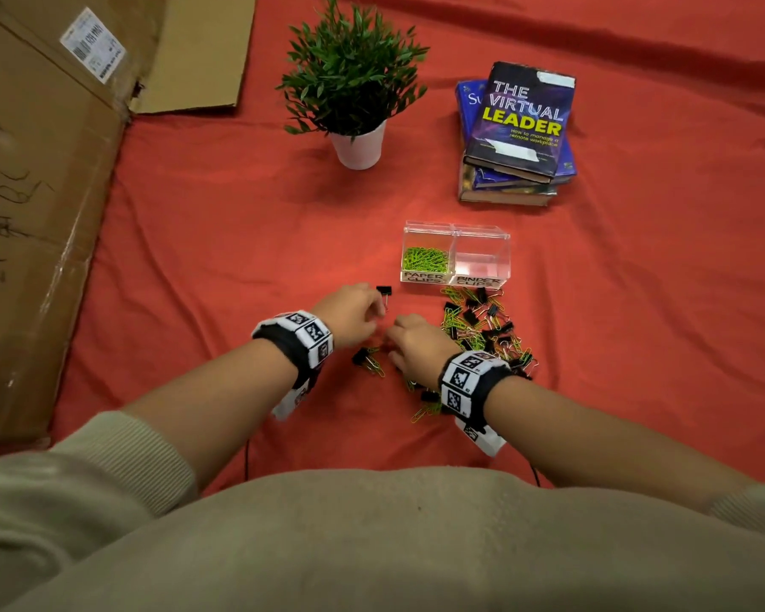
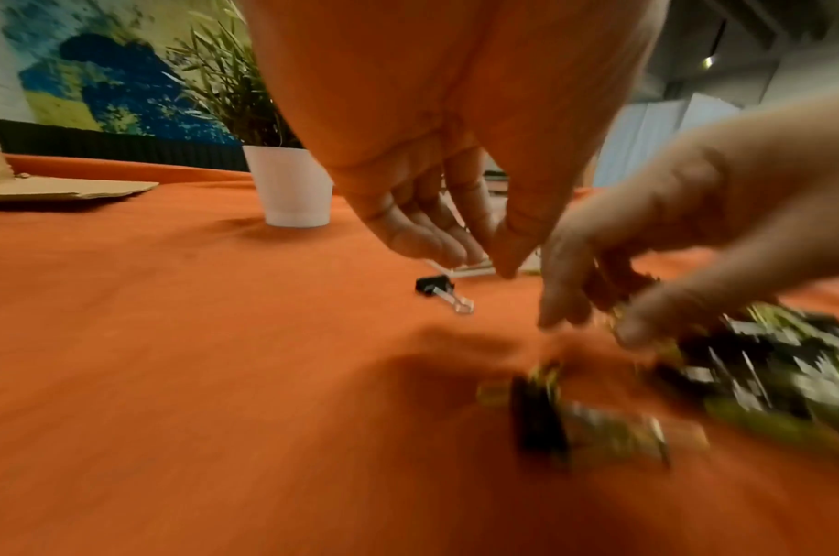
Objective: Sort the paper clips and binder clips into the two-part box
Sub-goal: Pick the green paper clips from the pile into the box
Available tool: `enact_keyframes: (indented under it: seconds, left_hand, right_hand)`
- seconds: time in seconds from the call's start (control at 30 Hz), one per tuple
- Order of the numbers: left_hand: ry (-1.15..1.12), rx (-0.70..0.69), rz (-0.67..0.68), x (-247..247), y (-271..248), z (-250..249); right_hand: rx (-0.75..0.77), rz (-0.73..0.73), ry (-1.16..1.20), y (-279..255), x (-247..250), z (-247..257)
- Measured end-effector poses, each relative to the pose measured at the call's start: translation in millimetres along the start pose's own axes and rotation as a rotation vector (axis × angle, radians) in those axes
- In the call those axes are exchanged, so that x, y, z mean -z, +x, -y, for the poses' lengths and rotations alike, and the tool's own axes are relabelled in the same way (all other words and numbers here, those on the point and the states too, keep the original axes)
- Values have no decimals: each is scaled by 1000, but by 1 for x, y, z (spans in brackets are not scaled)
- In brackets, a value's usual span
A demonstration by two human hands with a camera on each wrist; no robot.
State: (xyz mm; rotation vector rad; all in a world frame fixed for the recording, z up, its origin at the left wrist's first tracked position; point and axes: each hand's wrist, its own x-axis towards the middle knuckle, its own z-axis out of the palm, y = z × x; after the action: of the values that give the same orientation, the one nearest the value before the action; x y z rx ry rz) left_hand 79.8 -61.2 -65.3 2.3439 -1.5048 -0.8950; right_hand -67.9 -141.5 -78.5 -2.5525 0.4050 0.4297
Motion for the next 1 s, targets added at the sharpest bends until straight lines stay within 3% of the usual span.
enact_keyframes:
  seconds: [0.1,0.23,0.47,0.73,0.83,1.0]
  left_hand:
    - [119,4,136,-12,-26,13]
    - [141,64,159,-30,-42,22]
    - [14,-3,95,-27,-54,26]
    - [-184,230,-175,-18,-42,42]
    - [-73,156,-203,-22,-41,36]
    - [115,7,-4,-38,-41,14]
  right_hand:
    - [16,3,4,11,-2,9]
    - [17,18,-17,18,-11,16]
    - [-70,13,27,15,-19,15]
    - [-281,20,140,7,0,-6]
    - [-323,-70,293,3,9,-11]
    - [-339,-82,423,-3,17,-8]
